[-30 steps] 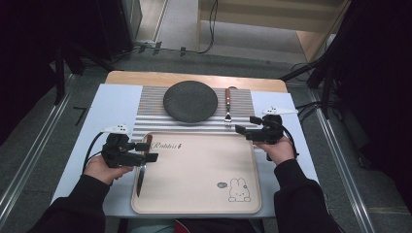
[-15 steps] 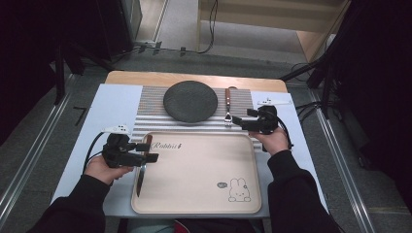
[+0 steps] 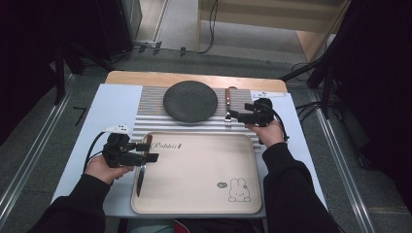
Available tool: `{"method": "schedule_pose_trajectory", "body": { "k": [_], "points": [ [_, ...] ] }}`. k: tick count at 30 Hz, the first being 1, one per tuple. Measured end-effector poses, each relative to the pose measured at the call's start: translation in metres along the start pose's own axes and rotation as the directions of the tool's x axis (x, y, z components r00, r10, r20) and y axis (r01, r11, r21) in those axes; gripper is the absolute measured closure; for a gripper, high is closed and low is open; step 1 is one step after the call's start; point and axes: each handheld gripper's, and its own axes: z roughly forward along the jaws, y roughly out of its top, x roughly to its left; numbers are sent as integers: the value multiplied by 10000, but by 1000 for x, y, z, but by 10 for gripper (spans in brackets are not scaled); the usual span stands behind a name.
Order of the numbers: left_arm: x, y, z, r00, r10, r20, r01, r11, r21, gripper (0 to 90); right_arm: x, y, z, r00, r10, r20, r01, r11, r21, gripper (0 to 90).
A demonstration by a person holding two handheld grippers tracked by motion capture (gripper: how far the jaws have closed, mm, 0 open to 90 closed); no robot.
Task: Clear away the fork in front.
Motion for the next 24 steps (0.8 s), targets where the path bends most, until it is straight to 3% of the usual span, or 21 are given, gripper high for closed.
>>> {"method": "schedule_pose_trajectory", "body": {
  "k": [6,24],
  "points": [
    [0,0,0,10000,7,11,-7,10000,-4,322,-3,7,11,9995,301,135,-302,9995,65,137],
    [0,-1,0,10000,47,55,-47,10000,11,322,-10,26,38,9964,242,817,-271,9991,337,138]
  ]
}}
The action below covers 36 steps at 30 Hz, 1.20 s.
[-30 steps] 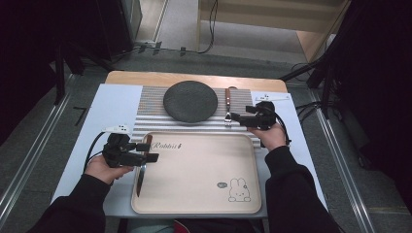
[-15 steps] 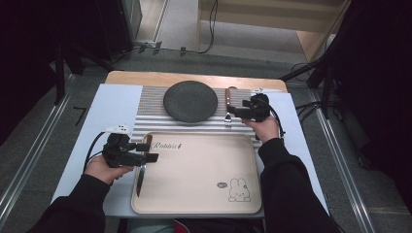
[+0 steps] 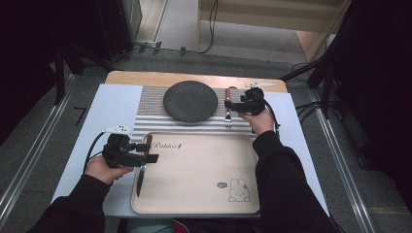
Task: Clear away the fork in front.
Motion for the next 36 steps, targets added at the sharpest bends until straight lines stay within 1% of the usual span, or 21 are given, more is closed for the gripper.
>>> {"method": "schedule_pose_trajectory", "body": {
  "k": [7,15,16,18,22,25,27,28,33,34,36],
  "points": [
    [0,0,0,10000,21,30,-21,10000,11,322,-2,3,11,9992,102,385,-102,9999,1,138],
    [0,0,-2,10000,-32,43,33,10000,-59,322,-1,8,22,9944,324,1003,-297,9991,-287,138],
    [0,0,-2,10000,-42,67,43,9999,-96,322,0,9,24,9924,389,1167,-351,9988,-350,138],
    [-1,0,-1,10000,10,60,-10,10000,-46,322,-1,10,27,9900,500,1319,-448,9981,-419,138],
    [-2,0,0,9999,68,115,-68,10000,-1,322,-2,12,33,9852,907,1456,-830,9949,-578,138],
    [-2,0,-1,9999,51,133,-50,10000,-41,322,-2,14,37,9819,865,1683,-779,9953,-570,138],
    [-1,0,-1,9999,-11,147,12,10000,-88,322,-2,16,40,9791,950,1799,-853,9945,-604,138],
    [-1,0,-1,9999,-27,154,28,10000,-91,322,-1,17,42,9763,1045,1895,-938,9935,-643,138],
    [-2,0,-1,9999,64,159,-63,10000,-44,322,2,21,48,9673,1091,2291,-916,9921,-855,137],
    [-2,0,-1,9998,48,168,-47,10000,-62,322,2,22,50,9647,1108,2388,-927,9920,-859,137],
    [-1,0,-1,9999,47,146,-46,10000,-54,322,3,22,52,9632,1120,2443,-952,9923,-795,138]
  ]
}}
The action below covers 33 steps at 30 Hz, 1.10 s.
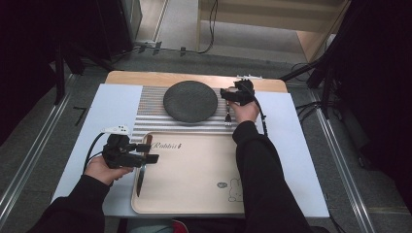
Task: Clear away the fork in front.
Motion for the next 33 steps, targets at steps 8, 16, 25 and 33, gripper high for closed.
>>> {"method": "schedule_pose_trajectory", "body": {
  "k": [8,16,25,33],
  "points": [
    [1,0,0,10000,-13,-11,13,10000,12,322,0,-3,5,9994,287,173,-291,9992,267,138],
    [0,0,0,10000,-17,-31,17,10000,30,322,1,-7,10,9996,147,248,-168,9959,884,138],
    [0,0,0,10000,-13,-27,13,10000,41,322,1,-9,12,9996,-57,292,11,9879,1548,206],
    [1,0,1,10000,-34,11,34,9999,134,322,1,-12,14,9993,-132,341,46,9708,2399,277]
  ]
}}
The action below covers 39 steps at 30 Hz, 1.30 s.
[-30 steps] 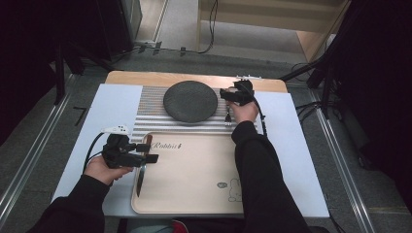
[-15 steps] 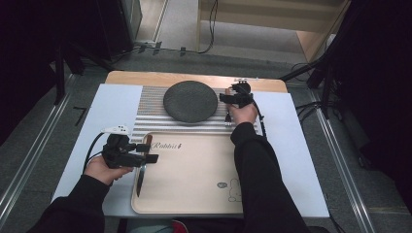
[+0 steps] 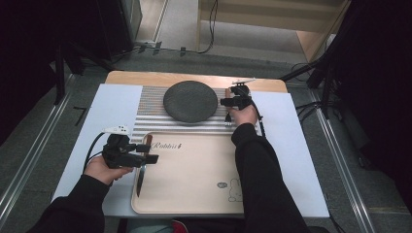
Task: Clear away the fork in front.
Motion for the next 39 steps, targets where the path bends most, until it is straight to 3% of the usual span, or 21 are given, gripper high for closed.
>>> {"method": "schedule_pose_trajectory", "body": {
  "k": [8,13,17,25,30,34,39],
  "points": [
    [0,0,0,10000,12,8,-12,10000,17,322,1,3,1,9998,47,187,-64,9958,914,393],
    [0,0,0,10000,14,15,-14,10000,22,322,4,5,3,9992,298,282,-331,9915,1255,496],
    [1,0,0,10000,-12,20,12,10000,-2,322,7,7,3,9967,510,624,-598,9872,1481,576],
    [0,0,0,10000,-17,19,17,10000,21,322,13,8,4,9940,278,1059,-446,9861,1600,693],
    [0,0,1,10000,-12,38,12,10000,37,322,15,6,4,9898,600,1289,-793,9855,1499,723],
    [0,0,2,10000,-11,22,11,10000,89,322,12,3,4,9891,938,1136,-1073,9871,1190,748],
    [0,0,1,10000,-25,41,25,10000,72,322,10,2,3,9909,894,1004,-1007,9883,1144,751]
  ]
}}
